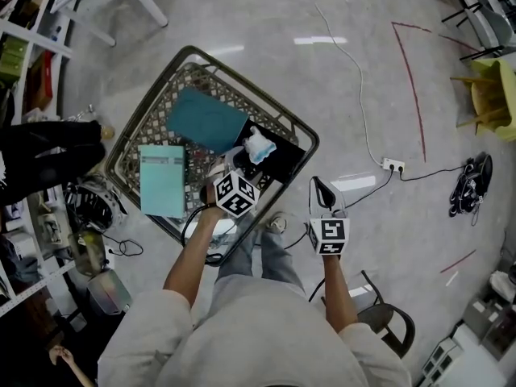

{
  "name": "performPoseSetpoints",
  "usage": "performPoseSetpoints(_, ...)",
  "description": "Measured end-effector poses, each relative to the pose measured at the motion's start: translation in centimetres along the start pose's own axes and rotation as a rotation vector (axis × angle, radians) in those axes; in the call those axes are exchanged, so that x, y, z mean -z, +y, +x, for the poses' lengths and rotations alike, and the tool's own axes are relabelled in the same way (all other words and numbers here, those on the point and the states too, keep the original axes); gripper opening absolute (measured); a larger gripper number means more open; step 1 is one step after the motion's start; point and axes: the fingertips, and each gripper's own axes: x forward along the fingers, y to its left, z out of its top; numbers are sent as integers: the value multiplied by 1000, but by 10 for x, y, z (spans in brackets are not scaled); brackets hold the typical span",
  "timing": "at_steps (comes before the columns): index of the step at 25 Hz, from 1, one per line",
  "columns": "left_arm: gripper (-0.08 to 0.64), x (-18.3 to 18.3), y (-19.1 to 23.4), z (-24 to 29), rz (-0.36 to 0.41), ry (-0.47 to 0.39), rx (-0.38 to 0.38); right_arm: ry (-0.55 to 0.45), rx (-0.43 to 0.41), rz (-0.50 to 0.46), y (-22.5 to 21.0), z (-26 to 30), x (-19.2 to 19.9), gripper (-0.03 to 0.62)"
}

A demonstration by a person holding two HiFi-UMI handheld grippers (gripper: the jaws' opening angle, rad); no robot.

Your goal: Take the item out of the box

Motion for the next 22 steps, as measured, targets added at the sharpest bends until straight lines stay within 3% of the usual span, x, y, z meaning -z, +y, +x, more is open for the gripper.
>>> performPoseSetpoints(22,350,2,13,67,19,165,23,21,10,14,-11,-6,11,0)
